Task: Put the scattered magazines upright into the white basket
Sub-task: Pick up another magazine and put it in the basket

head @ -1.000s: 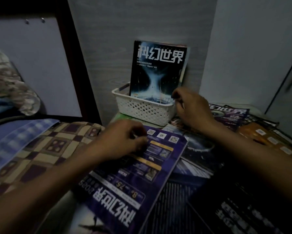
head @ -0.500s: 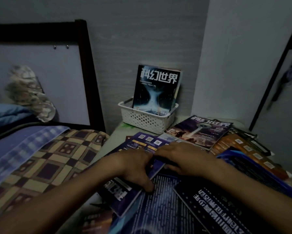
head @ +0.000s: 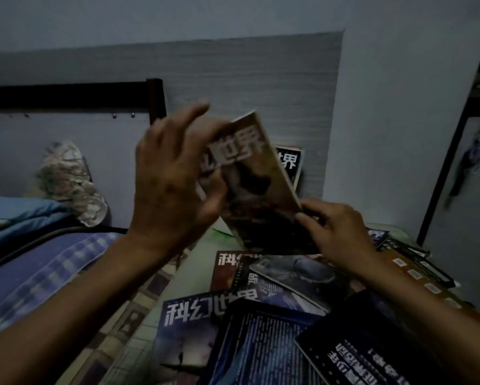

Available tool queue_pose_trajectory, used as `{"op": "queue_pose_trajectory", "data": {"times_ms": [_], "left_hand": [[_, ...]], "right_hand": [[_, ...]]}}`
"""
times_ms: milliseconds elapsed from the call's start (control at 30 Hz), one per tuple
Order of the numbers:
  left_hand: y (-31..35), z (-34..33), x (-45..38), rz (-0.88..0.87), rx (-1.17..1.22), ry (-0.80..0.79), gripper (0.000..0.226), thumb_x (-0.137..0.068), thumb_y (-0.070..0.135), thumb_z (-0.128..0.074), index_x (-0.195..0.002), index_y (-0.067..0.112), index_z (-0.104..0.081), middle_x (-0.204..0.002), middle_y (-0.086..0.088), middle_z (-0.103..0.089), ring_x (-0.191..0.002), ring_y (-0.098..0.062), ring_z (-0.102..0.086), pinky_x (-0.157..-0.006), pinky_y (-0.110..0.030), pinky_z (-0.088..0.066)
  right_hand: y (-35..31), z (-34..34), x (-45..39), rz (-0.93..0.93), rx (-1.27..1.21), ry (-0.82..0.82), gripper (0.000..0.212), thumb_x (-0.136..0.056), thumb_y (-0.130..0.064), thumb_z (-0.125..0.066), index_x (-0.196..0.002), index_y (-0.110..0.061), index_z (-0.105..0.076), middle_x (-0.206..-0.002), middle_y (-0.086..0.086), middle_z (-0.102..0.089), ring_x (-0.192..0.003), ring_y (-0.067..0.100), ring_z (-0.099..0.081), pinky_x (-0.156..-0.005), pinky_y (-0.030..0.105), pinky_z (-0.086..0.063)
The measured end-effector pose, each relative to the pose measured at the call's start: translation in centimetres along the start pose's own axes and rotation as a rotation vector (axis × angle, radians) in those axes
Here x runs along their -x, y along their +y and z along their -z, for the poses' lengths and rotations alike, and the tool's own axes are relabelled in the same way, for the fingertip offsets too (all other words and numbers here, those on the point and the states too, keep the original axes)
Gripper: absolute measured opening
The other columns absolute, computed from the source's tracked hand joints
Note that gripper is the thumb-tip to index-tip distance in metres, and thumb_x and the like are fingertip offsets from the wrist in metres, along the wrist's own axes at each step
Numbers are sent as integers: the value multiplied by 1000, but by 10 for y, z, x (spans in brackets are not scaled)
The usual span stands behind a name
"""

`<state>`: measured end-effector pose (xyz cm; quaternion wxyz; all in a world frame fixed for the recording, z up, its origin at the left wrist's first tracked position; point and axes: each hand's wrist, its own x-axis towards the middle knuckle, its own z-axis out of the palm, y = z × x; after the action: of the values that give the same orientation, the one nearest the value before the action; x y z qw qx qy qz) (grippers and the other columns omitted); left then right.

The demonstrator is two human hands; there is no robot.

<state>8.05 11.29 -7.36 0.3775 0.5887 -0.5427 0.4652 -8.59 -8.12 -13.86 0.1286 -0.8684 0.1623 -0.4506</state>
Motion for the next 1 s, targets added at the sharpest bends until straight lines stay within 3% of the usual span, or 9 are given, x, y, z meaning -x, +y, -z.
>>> {"op": "queue_pose_trajectory", "data": {"times_ms": [67, 133, 200, 300, 467, 633, 767, 867, 1000], "left_hand": [[-16, -19, 14, 367, 328, -92, 77, -79, 20, -75, -145, 13, -37, -147, -11, -41, -130, -20, -41, -105, -32, -39], [-22, -39, 36, 916, 781, -341, 106, -67, 29, -86, -152, 22, -23, -152, -3, -39, -127, -11, -43, -95, -25, -45], [-29, -61, 63, 1177, 1028, -461, 98, -56, 33, -89, -141, 24, -43, -138, -2, -57, -114, -15, -60, -83, -26, -52], [-22, -87, 87, 1124, 1019, -514, 42, -80, 11, -75, -116, 28, -60, -109, 3, -73, -106, -18, -69, -77, -24, -56], [-1, -100, 76, 915, 893, -551, 39, -91, 10, -64, -118, 36, -55, -114, 10, -68, -104, -2, -65, -90, -30, -55], [-9, -107, 55, 923, 919, -332, 37, -88, 4, -66, -122, 16, -60, -107, 5, -71, -95, 0, -69, -73, -16, -56], [-37, -124, -7, 871, 823, -107, 29, -82, 11, -75, -110, 17, -68, -100, 6, -72, -83, 5, -68, -82, -26, -59], [-67, -148, -52, 759, 731, -150, 25, -91, 17, -65, -116, 20, -66, -111, 2, -71, -101, -12, -68, -91, -39, -56], [-107, -198, -67, 768, 583, -306, 20, -99, 21, -51, -110, 23, -67, -112, -1, -71, -100, -15, -67, -91, -40, -55]], "right_hand": [[1, 16, -8, -111, -293, -110, 19, -93, -8, -63, -104, -19, -74, -76, -21, -71, -73, -6, -65, -65, 13, -48], [6, 27, -5, -162, -418, -212, 22, -93, -2, -60, -101, -20, -70, -73, -23, -71, -70, -8, -65, -62, 11, -48], [13, 26, 5, -220, -397, -298, 28, -92, -2, -61, -100, -28, -66, -79, -19, -74, -71, -4, -67, -58, 13, -50], [23, 13, 22, -338, -402, -317, 28, -88, 0, -66, -105, -22, -65, -99, -5, -76, -90, 5, -71, -69, 20, -55], [34, -4, 25, -457, -351, -148, 25, -90, -7, -65, -103, -29, -66, -104, -13, -73, -94, -3, -68, -89, 32, -56], [30, -10, 7, -443, -489, -28, 29, -92, -3, -61, -107, -29, -63, -98, -20, -72, -89, -10, -66, -71, 15, -54], [25, -12, -51, -330, -477, 91, 23, -90, -7, -65, -98, -29, -65, -96, -11, -74, -88, 7, -71, -68, 26, -55], [33, -17, -105, -287, -407, 102, 20, -90, -17, -63, -106, -30, -68, -98, -7, -74, -88, 16, -70, -74, 43, -59], [69, -47, -142, -358, -345, 103, 20, -90, -16, -60, -103, -26, -72, -92, -4, -74, -86, 21, -70, -79, 53, -59]]}}
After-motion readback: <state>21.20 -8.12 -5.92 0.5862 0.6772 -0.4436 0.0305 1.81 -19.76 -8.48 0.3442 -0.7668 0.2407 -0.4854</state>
